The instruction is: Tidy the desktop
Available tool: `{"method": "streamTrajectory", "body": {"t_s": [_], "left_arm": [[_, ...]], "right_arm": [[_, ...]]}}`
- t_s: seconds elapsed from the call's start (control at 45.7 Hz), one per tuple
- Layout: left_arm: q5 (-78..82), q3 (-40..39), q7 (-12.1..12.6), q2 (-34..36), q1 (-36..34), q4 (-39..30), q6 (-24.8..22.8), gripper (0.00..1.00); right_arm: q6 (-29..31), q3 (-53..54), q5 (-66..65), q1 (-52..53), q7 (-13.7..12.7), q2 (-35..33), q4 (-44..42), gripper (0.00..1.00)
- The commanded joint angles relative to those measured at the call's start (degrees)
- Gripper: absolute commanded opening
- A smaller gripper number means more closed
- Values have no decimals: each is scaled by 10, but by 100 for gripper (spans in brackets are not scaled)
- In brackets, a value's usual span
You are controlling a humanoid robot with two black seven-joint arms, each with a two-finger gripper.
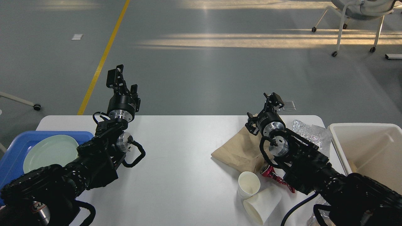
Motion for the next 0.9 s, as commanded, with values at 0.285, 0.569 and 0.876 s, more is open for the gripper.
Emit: {"method": "streamTrajectory", "body": {"t_s": [0.285,0.569,0.876], "left_arm": [[0,0,0,0,1,0,0,98],[0,0,0,0,0,0,0,98],[0,0,0,0,0,0,0,98]], "right_arm": [[0,-1,0,0,0,0,0,100],[0,-1,1,0,0,0,0,100],[5,-4,3,10,-8,-1,5,100]]}}
